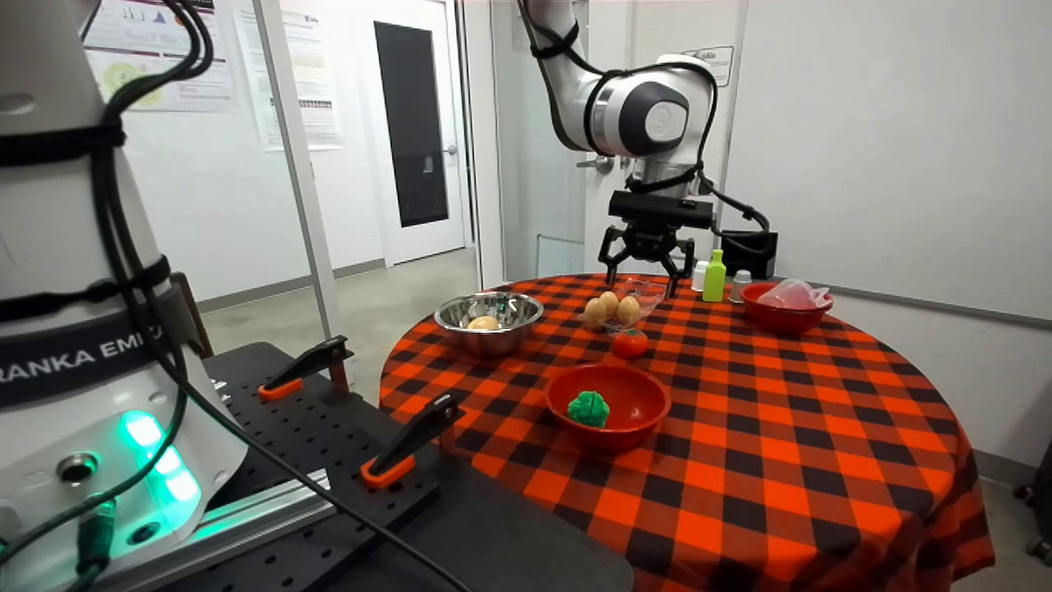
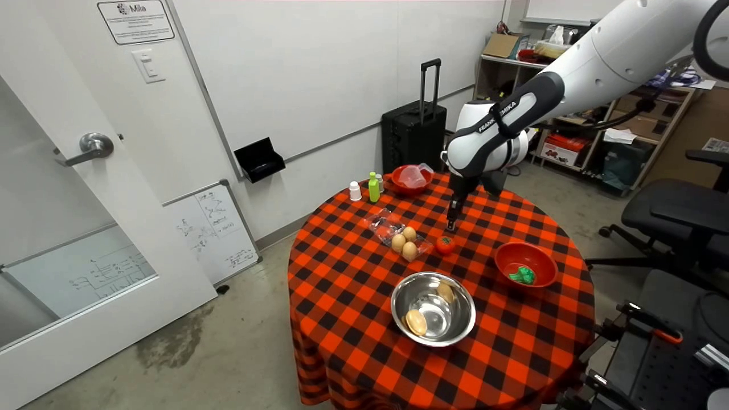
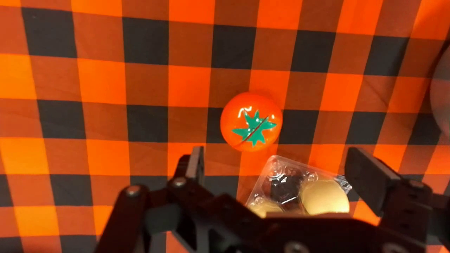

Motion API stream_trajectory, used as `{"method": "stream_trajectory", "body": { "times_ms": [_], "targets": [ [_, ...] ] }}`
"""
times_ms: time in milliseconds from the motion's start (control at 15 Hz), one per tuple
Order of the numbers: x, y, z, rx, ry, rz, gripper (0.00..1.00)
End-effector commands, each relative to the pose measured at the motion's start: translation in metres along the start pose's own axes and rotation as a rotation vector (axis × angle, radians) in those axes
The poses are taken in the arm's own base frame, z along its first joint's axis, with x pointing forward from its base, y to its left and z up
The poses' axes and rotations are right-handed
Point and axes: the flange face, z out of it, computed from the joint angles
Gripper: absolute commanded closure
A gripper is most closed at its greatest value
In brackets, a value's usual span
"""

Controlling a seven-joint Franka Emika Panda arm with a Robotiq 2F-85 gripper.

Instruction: Put the plastic tomato in the orange bowl

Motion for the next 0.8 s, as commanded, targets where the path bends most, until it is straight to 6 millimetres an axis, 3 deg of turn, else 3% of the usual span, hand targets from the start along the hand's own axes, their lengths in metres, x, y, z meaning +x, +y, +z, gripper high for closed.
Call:
{"method": "stream_trajectory", "body": {
  "times_ms": [0,733],
  "targets": [
    [0.022,0.008,0.024,0.029,0.009,-0.05,0.0],
    [0.044,0.003,0.083,-0.018,-0.082,-0.1,0.0]
  ]
}}
